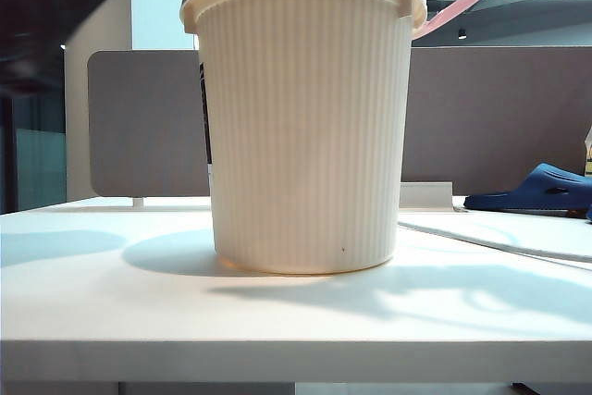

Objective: Open the ring lid of the trash can, pull out the black garbage bag inside, and place it on the table.

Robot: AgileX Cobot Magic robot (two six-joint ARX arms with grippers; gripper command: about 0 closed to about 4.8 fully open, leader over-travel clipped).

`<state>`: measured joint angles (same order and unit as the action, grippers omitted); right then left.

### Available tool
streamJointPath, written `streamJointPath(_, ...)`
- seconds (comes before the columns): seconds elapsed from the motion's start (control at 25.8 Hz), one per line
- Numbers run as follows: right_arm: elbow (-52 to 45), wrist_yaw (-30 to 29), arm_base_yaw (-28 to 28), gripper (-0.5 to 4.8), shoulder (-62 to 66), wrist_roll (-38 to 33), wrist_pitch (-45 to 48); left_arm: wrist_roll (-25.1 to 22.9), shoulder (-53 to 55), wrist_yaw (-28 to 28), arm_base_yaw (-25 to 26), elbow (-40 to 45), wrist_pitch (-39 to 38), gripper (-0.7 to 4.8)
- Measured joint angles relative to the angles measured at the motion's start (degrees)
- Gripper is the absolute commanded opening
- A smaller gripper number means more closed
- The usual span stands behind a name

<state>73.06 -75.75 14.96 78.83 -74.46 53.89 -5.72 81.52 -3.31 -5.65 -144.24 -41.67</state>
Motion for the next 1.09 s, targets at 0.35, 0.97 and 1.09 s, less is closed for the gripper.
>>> streamJointPath(0.35, -0.8, -0.4, 0.0, 3.06, -2.0, 0.0, 0.2, 11.1, 1.2, 10.9, 11.7, 5.6, 1.1, -0.06)
streamJointPath(0.97, -20.4, 1.0, 0.1, 3.06, -9.0, 1.1, 7.0, 14.6, 9.4, 14.7, 11.6, 7.8, 6.8, -0.06)
streamJointPath(1.09, -23.7, 1.7, 0.1, 3.06, -9.6, 1.2, 8.9, 14.6, 11.3, 15.6, 11.6, 7.8, 7.8, -0.06)
